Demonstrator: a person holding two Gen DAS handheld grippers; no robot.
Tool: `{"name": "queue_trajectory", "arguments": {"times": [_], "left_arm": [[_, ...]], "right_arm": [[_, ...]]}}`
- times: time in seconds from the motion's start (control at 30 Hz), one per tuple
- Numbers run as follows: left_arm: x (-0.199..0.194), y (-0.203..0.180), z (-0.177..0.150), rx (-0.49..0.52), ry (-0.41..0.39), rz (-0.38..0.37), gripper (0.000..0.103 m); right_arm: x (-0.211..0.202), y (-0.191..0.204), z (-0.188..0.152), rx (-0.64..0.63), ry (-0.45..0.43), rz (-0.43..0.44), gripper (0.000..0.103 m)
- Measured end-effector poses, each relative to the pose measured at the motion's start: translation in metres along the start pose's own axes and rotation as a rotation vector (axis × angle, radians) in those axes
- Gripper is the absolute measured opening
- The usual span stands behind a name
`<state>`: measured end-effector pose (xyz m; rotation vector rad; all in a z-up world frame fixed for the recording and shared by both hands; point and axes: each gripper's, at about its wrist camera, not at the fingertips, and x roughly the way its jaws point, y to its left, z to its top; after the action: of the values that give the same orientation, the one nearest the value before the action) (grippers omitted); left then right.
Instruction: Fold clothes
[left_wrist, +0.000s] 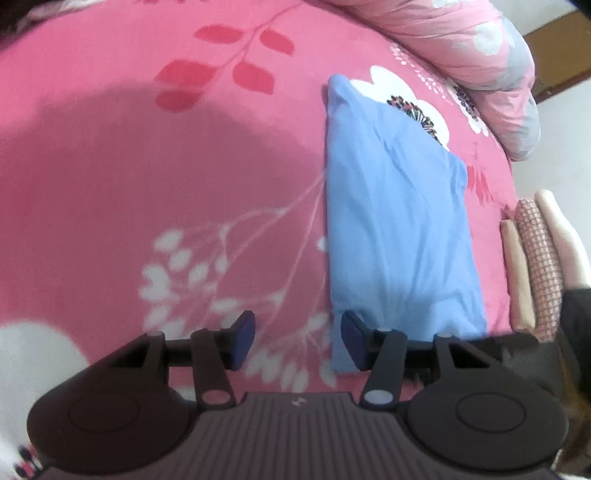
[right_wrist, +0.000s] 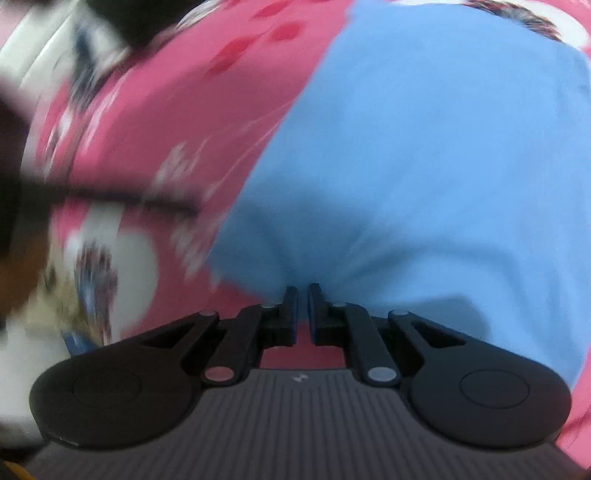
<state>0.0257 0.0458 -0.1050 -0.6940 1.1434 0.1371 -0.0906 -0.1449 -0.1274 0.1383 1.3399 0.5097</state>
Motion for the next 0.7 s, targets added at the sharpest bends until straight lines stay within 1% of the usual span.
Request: {"name": "queue_trajectory", "arguments": {"times": [0.03,0.07,0.1,0.2,0.3,0.37,0.4,0.43,0.5,0.53,0.6,0.67,0.7], "left_arm": [[0.000,-0.001,0.001,0.008,-0.006,0.008,0.053],[0.001,-0.001,0.002,0.008,-0.012,0.016,0.053],[0.001,-0.001,0.002,0.004,-0.017,0.024,0.053],[-0.001,0.001,0.001,-0.001,-0.020,0.046,0.053],[-0.003,0.003,-0.001,0.002,-0.014,0.062,0.053],[-0.005,0.005,-0.002,0.010,-0.015,0.074,0.053],[-0.006,0.006,-0.002,0.011,-0.014,0.080,0.053],[-0.006,0.008,-0.003,0.013,-0.013,0.087,0.053],[-0.007,0.010,-0.003,0.009,-0.015,0.092,0.053],[-0.008,0.011,-0.003,0.009,-0.016,0.097,0.053],[-0.008,0.011,-0.003,0.013,-0.014,0.109,0.053],[-0.010,0.011,-0.002,0.021,-0.009,0.121,0.054],[-0.011,0.011,-0.001,0.026,-0.007,0.126,0.054]], "right_arm": [[0.003,0.003,-0.002,0.000,0.013,0.009,0.004],[-0.002,0.005,-0.003,0.016,0.009,0.021,0.004],[-0.010,0.006,-0.001,0.017,-0.033,0.006,0.004],[-0.017,0.008,0.019,0.000,-0.152,-0.068,0.005],[0.012,0.011,0.023,-0.006,-0.112,-0.063,0.005],[0.016,0.037,0.012,-0.137,-0.090,-0.041,0.005],[0.013,0.048,0.009,-0.193,-0.065,0.007,0.004],[0.009,0.053,0.007,-0.214,-0.060,0.029,0.004],[-0.002,0.053,0.013,-0.234,-0.114,-0.033,0.005],[-0.007,0.047,0.021,-0.224,-0.154,-0.071,0.005],[-0.006,0.036,0.036,-0.180,-0.211,-0.119,0.005],[0.007,0.035,0.037,-0.184,-0.184,-0.098,0.005],[0.015,0.043,0.029,-0.217,-0.155,-0.082,0.005]]}}
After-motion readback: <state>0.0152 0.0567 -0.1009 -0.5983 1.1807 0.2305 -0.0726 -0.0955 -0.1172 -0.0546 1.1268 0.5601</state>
